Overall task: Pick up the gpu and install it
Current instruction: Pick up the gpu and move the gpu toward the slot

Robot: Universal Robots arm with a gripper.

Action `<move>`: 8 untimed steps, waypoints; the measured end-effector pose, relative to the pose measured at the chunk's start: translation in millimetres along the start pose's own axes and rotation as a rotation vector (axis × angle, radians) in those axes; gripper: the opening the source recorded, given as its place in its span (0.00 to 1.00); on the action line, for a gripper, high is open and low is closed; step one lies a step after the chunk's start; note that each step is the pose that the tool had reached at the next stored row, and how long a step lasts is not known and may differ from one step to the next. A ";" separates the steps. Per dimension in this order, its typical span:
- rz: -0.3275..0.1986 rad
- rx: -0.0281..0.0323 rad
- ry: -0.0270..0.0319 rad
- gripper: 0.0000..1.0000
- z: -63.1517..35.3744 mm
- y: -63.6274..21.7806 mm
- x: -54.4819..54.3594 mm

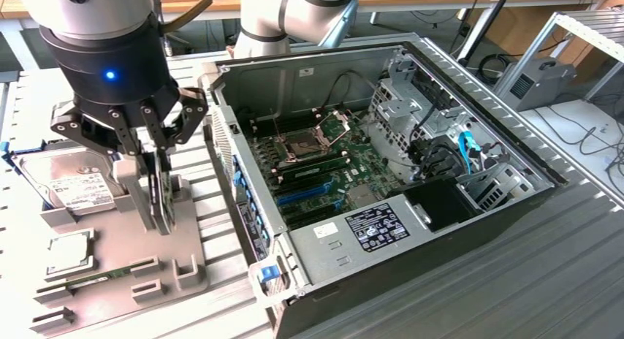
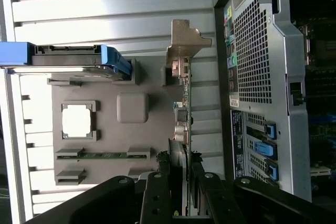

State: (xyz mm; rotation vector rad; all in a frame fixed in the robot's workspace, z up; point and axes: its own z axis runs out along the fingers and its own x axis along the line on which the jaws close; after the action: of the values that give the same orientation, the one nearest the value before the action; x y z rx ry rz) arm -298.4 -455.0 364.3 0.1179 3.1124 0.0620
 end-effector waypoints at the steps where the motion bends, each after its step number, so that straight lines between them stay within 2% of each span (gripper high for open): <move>1: 0.000 -0.0001 0.0000 0.26 -0.4 0.0 0.0; 8: 0.000 0.0000 0.0000 0.26 -3.6 0.1 -0.1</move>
State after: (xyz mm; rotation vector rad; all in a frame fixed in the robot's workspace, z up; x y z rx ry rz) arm -298.4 -455.0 367.9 0.1179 3.1124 0.0620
